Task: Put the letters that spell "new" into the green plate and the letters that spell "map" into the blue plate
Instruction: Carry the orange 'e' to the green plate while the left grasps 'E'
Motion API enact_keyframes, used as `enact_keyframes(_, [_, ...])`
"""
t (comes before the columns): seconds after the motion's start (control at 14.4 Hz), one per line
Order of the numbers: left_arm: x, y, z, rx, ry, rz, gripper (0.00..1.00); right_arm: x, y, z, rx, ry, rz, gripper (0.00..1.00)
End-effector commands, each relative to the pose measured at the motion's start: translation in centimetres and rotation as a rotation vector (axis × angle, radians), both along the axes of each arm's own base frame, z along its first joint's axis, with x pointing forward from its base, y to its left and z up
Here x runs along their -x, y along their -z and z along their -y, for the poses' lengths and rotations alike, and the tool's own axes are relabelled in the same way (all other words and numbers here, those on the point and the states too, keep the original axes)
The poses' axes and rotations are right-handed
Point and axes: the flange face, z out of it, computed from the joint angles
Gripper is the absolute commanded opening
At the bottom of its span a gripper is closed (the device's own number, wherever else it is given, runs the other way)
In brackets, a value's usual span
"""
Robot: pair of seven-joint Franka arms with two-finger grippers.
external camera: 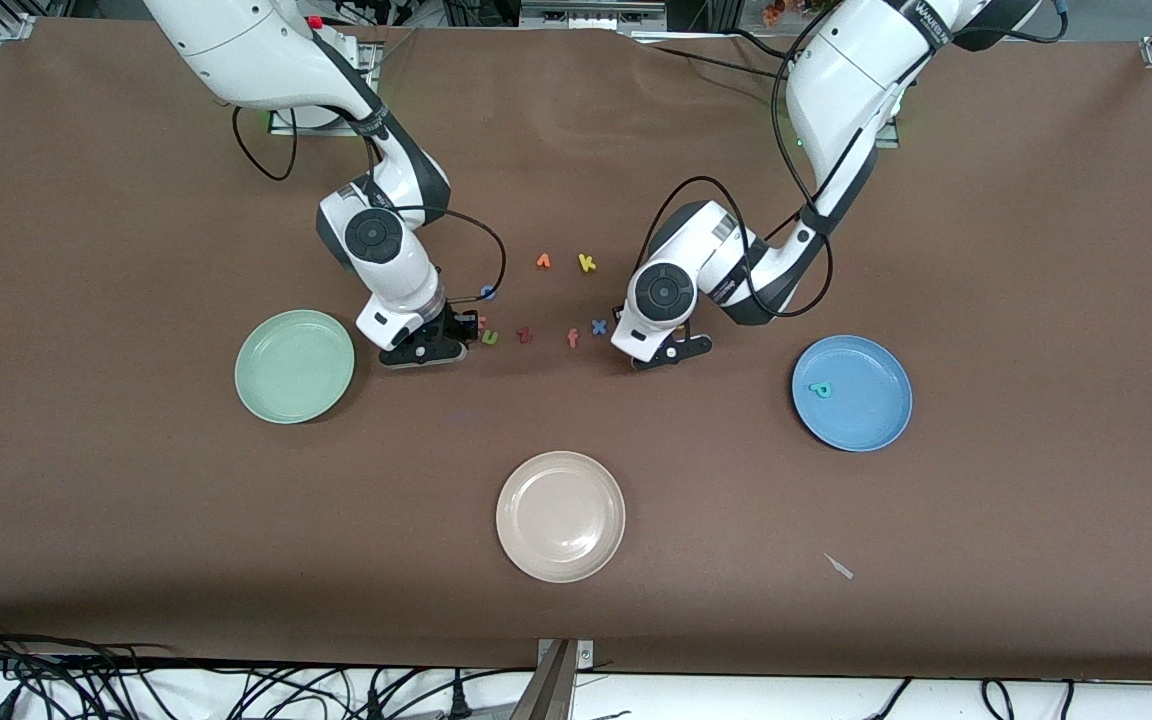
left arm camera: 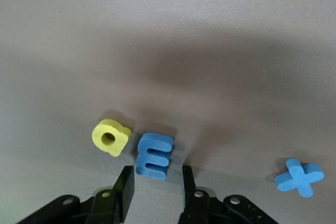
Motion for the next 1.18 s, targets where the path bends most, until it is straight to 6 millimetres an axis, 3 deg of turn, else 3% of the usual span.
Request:
enact_keyframes(0.0, [-0.5,0.2,-0.5,0.016,0.039,0.002,0.43,-0.1,0.6,-0.3,0.005,-0.003,0.011,0.42])
enact_keyframes(0.07, [-0.6,0.3,-0.7,0.016,0.037,0.000,0.43,-0.2,0.5,-0.1,0.007,-0.003,0.012,0.34])
enact_keyframes(0.28, [-0.7,0.6,-0.6,0.027,0.035,0.011,0.43,-0.6,0.1,0.4,0.012,-0.001,0.021,0.24])
enact_keyframes(0.35, [-0.7,1.0,-0.6,0.029,0.039,0.011,0.29,-0.7,-0.3,0.5,0.014,-0.003,0.025,0.24])
enact_keyframes(0.42, [-0.8,0.9,-0.5,0.034,0.037,0.019,0.03,-0.8,-0.7,0.6,0.015,-0.008,0.031,0.24])
enact_keyframes(0.55, [-0.8,0.9,-0.5,0.036,0.038,0.021,0.00,-1.7,-3.1,2.1,0.046,-0.030,0.046,0.24])
enact_keyframes(0.69, [-0.8,0.5,-0.4,0.034,0.040,0.022,0.00,-2.8,-6.5,5.2,0.125,-0.115,0.014,0.24])
enact_keyframes(0.83, [-0.7,-0.2,-0.1,0.032,0.036,0.026,0.00,-4.2,-9.4,9.7,0.160,-0.187,0.010,0.24])
enact_keyframes(0.97, [-1.1,-2.1,0.0,0.030,0.043,0.031,0.00,-5.1,-10.5,13.7,0.186,-0.244,-0.005,0.24])
enact_keyframes(1.11, [-2.1,-4.9,-0.5,0.011,0.047,0.027,0.00,-4.9,-9.5,17.7,0.202,-0.274,-0.033,0.27])
